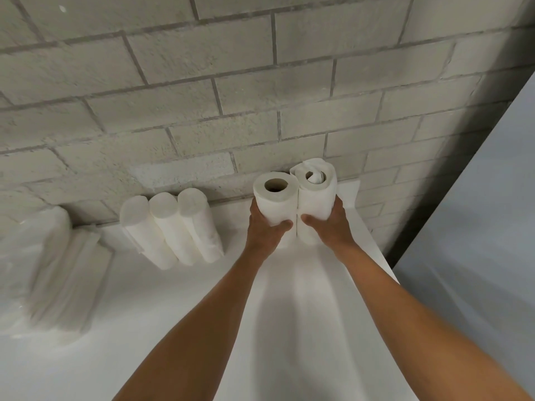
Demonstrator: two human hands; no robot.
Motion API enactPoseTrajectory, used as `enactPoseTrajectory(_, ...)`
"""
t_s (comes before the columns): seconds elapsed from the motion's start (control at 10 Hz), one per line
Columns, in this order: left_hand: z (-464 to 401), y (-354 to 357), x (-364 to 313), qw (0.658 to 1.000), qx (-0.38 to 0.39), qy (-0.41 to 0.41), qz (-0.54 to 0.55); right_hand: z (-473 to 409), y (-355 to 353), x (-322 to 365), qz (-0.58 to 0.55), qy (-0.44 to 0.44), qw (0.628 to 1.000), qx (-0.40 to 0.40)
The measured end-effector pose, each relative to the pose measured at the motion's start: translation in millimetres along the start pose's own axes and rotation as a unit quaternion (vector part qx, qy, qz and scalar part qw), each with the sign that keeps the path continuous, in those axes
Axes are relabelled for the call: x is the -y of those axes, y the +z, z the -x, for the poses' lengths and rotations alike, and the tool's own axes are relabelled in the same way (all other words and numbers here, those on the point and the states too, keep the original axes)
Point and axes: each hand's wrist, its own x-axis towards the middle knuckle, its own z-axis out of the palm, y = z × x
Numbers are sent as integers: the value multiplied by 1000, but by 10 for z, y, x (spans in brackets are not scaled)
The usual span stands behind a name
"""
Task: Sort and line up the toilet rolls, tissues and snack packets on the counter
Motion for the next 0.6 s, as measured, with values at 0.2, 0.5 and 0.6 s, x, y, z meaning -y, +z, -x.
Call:
enactPoseTrajectory(0.2, 29, 46, -7, 1000, -1, 7, 6, 10, 84, -57, 25, 29, 999, -21)
enactPoseTrajectory(0.5, 153, -185, 3, 998, 33, -44, -42, 245, -62, 89, 11, 55, 998, -10)
enactPoseTrajectory(0.6, 281, -268, -26, 995, 30, -72, -66, 440, -129, 169, 3, 117, 993, -8)
